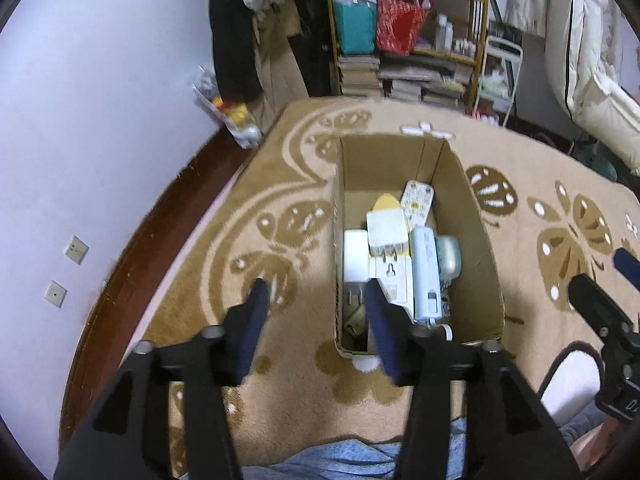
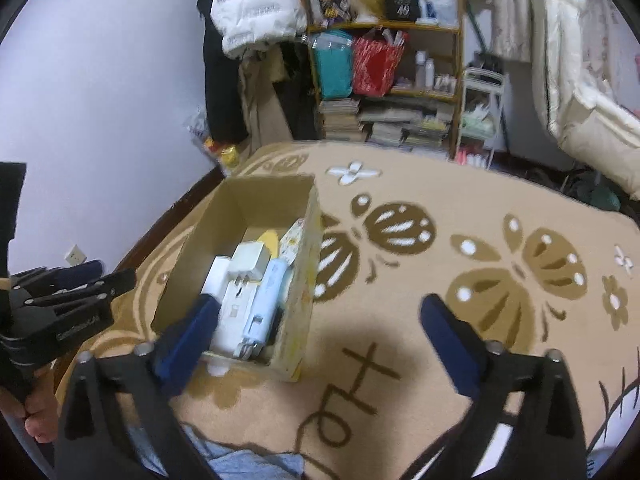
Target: Organize rigid objects
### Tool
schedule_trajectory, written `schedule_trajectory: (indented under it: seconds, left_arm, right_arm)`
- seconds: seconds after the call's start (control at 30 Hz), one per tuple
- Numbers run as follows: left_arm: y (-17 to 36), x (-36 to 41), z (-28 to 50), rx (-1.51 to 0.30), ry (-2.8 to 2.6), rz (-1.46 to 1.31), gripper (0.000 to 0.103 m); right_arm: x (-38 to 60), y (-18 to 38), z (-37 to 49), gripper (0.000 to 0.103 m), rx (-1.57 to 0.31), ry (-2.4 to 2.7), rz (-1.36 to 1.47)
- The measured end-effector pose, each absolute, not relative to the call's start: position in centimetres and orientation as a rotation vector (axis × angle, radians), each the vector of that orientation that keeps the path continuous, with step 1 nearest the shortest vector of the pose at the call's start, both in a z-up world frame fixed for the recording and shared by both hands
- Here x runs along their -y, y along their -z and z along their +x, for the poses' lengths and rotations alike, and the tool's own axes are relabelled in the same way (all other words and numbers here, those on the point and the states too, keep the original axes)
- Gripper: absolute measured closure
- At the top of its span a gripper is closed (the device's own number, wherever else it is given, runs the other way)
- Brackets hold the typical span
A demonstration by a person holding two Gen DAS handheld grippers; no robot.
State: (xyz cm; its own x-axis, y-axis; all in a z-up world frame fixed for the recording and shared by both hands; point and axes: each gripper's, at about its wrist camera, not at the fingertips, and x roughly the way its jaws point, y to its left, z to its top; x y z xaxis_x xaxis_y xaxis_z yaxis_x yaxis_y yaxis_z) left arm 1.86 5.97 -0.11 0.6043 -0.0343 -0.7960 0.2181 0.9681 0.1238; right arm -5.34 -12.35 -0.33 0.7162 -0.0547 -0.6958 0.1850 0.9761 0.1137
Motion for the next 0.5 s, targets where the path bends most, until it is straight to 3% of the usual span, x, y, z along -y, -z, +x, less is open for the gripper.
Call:
schedule_trajectory:
  seconds: [0.03,0.17,0.37,0.5]
  left_arm:
    - [-0.4,-6.1,1.3,-0.875,0.141,0.215,0.045]
    - [-2.2,-6.0,-0.5,-0.784,0.146,0.232,0.012]
    - [-4.7,-5.6,-3.8,-0.583,0.112,0.277,0.002]
    - [-5.9,-5.9,-5.6,-0.510,0.121,0.267,0.001]
  right_arm:
    - [12.4,0.1,-5.7,0.000,-0.750,0.142,0.177]
    - [13.0,-0.8,-7.1,0.000,-0.720,0.146,0.192]
    - [14.0,-1.8,-9.7,0.000,-0.646,0.148,0.233]
    - [14.5,-2.0,-11.2,0.000,-0.602,0.151,0.257]
